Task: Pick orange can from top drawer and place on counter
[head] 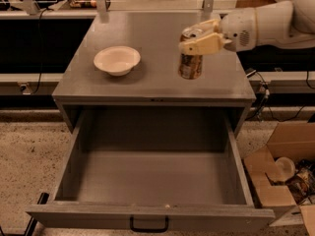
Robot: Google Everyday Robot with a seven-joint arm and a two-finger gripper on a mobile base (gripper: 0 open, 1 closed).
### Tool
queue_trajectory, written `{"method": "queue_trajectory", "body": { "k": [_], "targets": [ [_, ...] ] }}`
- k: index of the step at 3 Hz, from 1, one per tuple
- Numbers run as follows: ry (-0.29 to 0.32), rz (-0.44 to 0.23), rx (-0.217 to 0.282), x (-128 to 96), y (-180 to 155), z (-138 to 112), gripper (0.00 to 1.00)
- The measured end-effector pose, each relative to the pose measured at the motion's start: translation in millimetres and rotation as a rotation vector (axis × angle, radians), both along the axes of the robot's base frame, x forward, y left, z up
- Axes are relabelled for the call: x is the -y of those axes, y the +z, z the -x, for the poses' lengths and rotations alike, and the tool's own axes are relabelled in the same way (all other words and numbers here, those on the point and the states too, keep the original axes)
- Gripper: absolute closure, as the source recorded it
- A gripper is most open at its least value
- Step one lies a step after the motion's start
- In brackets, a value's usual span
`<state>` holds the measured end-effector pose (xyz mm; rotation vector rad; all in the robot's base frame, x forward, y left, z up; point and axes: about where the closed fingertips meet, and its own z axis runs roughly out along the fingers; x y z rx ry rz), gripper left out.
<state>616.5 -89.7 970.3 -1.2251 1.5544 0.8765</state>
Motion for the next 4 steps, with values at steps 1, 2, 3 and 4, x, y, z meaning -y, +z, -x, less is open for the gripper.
{"method": "queue_trajectory", "body": {
  "k": [1, 2, 3, 4],
  "targets": [
    [-0.004, 0.012, -0.052, -27, -9, -19, 1.00],
    [-0.003, -0.046, -0.065, -49, -23, -29, 1.00],
    [-0.007, -0.103, -0.021, -65, -39, -36, 0.82],
    [-0.032, -0.090, 0.037, -75, -56, -42, 0.59]
  ]
}}
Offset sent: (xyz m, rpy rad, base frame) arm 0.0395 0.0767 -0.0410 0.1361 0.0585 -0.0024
